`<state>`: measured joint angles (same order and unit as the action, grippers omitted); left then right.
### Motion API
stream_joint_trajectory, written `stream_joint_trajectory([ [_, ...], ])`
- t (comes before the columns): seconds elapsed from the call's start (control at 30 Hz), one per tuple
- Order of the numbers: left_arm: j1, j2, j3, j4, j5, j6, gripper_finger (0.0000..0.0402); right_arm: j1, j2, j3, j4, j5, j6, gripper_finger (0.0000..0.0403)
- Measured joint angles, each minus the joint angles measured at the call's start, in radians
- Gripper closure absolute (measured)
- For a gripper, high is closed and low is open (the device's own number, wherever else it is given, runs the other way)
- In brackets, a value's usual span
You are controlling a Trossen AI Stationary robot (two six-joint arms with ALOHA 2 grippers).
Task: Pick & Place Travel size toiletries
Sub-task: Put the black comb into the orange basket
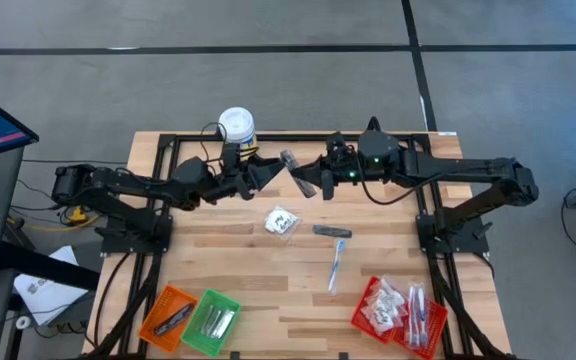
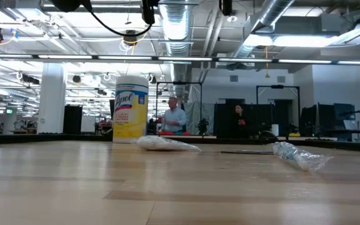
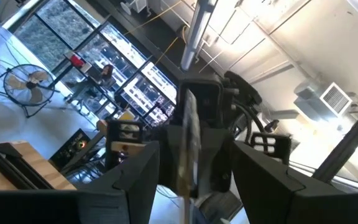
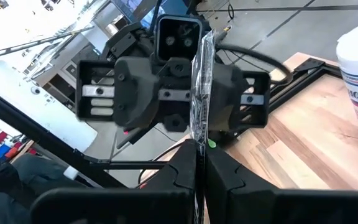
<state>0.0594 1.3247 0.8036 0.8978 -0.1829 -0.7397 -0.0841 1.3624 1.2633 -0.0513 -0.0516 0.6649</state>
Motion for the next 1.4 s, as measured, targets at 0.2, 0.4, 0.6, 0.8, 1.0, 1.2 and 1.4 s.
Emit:
stream_joint_trajectory([
  [0.2, 0.007, 0.0, 0.0, 0.0, -0.002, -0.001, 0.0211, -0.012, 0.0, 0.0, 0.0, 0.0, 0.001, 0.0399],
  [0.4, 0.034, 0.0, 0.0, 0.0, -0.004, -0.001, 0.0211, -0.028, 0.0, 0.0, 0.0, 0.001, -0.002, 0.0399],
  [0.6, 0.049, 0.009, 0.001, 0.007, -0.005, -0.008, 0.0211, -0.051, 0.0, 0.0, 0.0, 0.004, -0.002, 0.0399],
  [0.8, 0.049, 0.084, 0.036, 0.002, 0.019, -0.055, 0.0211, -0.05, 0.0, 0.0, 0.0, 0.003, -0.002, 0.0399],
  [1.0, 0.049, 0.131, 0.077, 0.009, 0.038, -0.057, 0.0211, -0.046, 0.0, 0.0, -0.002, 0.001, 0.001, 0.0399],
  [1.2, 0.049, 0.12, 0.078, 0.019, 0.04, -0.054, 0.0211, -0.046, 0.0, 0.0, -0.011, 0.0, 0.004, 0.0399],
  [1.4, 0.049, 0.114, 0.078, 0.028, 0.04, -0.053, 0.0212, -0.036, 0.0, 0.0, -0.044, -0.003, 0.007, 0.0399],
])
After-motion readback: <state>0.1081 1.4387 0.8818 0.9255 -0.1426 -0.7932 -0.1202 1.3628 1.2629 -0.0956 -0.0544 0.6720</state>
